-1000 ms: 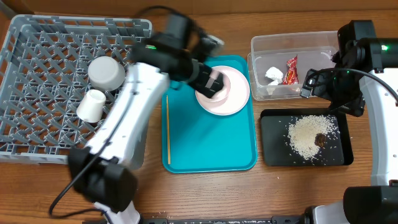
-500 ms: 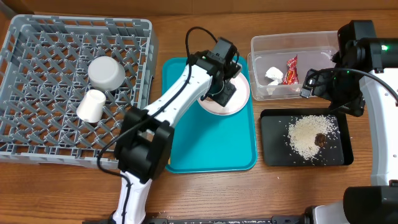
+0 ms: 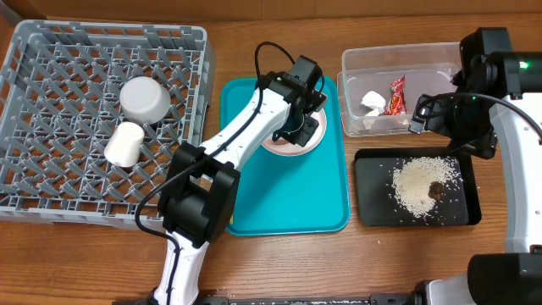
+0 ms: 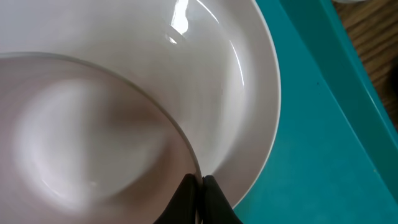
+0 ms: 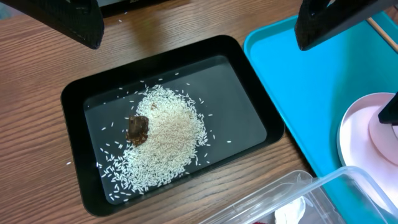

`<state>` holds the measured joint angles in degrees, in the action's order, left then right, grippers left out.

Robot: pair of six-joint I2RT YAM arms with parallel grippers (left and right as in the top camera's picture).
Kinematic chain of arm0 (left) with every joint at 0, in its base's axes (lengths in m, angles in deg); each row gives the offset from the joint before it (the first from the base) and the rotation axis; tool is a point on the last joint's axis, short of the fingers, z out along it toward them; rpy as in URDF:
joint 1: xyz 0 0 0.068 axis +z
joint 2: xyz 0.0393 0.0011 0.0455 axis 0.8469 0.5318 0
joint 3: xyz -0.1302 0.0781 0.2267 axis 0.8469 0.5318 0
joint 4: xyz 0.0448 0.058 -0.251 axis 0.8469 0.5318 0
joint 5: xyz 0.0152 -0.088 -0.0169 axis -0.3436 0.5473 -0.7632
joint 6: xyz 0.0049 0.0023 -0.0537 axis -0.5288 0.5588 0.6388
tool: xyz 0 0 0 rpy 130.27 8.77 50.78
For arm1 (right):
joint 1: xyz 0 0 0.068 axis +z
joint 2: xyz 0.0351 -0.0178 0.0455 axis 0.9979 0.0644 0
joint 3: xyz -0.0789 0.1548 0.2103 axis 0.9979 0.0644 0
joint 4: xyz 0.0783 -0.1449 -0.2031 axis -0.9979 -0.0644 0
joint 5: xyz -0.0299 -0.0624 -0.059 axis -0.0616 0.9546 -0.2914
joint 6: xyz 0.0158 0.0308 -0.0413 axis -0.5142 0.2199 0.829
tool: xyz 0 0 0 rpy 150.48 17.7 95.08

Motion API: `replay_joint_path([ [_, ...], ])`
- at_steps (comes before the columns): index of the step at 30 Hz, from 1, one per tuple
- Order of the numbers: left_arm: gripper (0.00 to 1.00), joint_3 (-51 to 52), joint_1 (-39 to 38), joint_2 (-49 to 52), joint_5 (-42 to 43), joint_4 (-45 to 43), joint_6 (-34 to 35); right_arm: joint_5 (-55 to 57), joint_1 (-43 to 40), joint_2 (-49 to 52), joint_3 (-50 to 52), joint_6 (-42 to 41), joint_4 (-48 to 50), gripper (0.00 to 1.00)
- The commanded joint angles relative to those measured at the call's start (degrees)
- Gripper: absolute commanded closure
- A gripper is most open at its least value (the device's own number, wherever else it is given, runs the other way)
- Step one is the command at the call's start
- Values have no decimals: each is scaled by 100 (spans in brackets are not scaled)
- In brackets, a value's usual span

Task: Sort waste into correct bins and load items into the dishwasher
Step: 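Reach the left gripper to the pink plate stack and grasp the top plate, then carry the pink plate to the dish rack and stand it upright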

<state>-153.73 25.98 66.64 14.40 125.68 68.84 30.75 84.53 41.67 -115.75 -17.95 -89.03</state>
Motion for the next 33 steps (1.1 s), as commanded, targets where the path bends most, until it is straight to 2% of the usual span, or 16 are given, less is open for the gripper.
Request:
replay_joint_path([
  [1,96,-354,22,-72,136,262,37,-7,-13,-46,-11,37,-9,0],
  [7,96,-1447,313,-452,140,933,168,-7,-13,-46,-11,37,-9,0],
  [12,96,-2179,964,-942,459,1217,234,-4,-13,-46,-11,37,-7,0],
  [15,96,-2253,1541,-1154,1338,1215,-44,-4,-13,-46,-11,37,0,0],
  [20,96,-2205,2809,-1113,3626,1285,-728,-7,-13,-46,-11,35,7,0],
  [24,96,-2159,3633,-894,4918,1285,-918,-7,-13,-46,-11,37,7,0],
  [29,96,-2159,4360,-374,6118,1276,-940,-7,-13,-46,-11,37,7,0],
  [33,96,-2159,4664,105,6865,1257,-940,-4,-13,-46,-11,37,7,0],
])
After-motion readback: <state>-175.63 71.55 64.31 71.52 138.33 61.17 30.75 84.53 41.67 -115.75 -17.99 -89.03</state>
